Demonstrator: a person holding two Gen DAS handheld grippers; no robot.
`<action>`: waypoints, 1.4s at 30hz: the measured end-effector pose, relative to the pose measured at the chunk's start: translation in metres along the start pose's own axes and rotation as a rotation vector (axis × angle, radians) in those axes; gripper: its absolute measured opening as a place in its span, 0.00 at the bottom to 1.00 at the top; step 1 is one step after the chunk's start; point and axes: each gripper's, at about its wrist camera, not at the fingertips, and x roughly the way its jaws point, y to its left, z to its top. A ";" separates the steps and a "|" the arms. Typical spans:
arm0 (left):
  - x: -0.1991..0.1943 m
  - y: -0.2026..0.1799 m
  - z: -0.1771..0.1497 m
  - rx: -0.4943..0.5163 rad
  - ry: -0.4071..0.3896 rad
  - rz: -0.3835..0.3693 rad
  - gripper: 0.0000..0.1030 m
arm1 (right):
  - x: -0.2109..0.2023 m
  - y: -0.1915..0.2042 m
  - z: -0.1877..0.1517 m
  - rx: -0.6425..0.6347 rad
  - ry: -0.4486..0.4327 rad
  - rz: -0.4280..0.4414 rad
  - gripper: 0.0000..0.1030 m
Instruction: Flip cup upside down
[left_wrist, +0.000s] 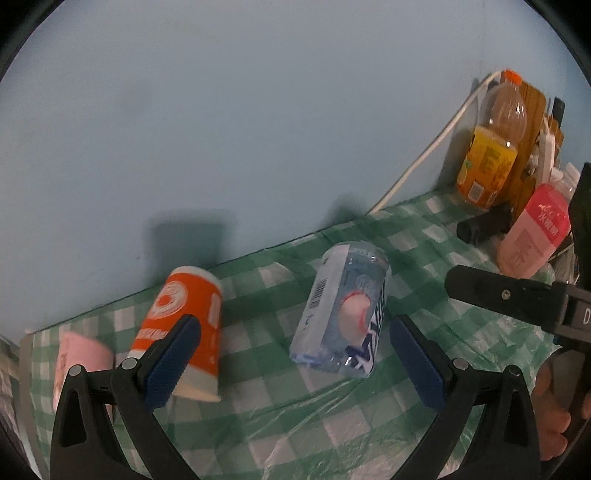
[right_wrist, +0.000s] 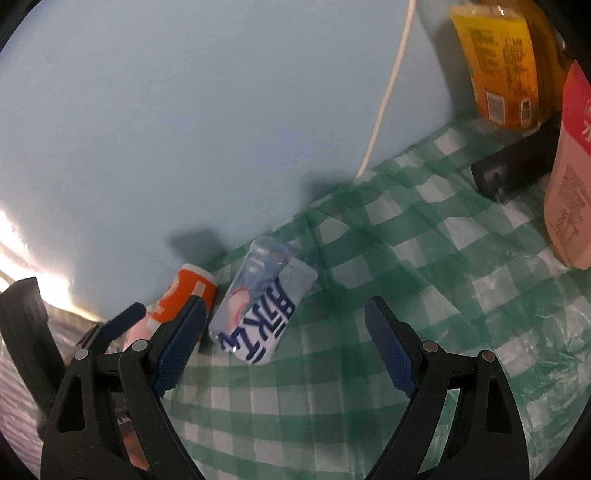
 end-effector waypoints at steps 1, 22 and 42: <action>0.004 -0.003 0.002 0.007 0.009 0.002 1.00 | 0.003 -0.004 0.003 0.012 0.010 0.004 0.84; 0.082 -0.029 0.009 0.054 0.157 0.007 1.00 | 0.030 -0.042 0.016 0.079 0.054 -0.088 0.84; 0.094 -0.027 0.002 0.045 0.180 -0.039 0.64 | 0.032 -0.052 0.009 0.090 0.053 -0.098 0.84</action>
